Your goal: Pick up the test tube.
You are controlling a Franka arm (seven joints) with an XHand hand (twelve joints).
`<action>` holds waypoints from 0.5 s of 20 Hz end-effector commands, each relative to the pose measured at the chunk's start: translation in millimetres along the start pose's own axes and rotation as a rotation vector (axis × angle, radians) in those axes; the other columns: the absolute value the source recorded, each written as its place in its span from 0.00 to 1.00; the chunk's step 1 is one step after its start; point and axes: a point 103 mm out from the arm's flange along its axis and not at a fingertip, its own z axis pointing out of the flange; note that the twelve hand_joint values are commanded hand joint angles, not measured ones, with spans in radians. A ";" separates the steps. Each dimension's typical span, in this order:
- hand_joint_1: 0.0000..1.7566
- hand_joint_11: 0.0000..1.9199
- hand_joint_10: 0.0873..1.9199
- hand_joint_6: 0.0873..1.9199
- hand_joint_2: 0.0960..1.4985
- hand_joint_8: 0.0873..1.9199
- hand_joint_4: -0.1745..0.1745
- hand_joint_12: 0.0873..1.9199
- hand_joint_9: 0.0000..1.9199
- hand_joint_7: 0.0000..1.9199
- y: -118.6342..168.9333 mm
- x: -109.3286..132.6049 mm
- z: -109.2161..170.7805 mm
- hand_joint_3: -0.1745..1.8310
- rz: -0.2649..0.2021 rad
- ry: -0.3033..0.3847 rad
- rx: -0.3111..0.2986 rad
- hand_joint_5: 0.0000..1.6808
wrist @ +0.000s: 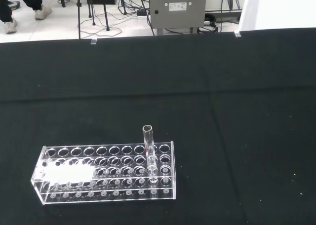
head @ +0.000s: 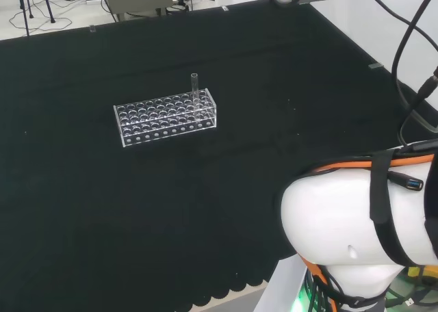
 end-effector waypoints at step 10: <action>0.34 0.00 0.17 0.00 0.53 0.04 0.32 0.49 0.00 0.00 12.1 0.3 7.5 0.30 -0.018 0.023 0.006 0.03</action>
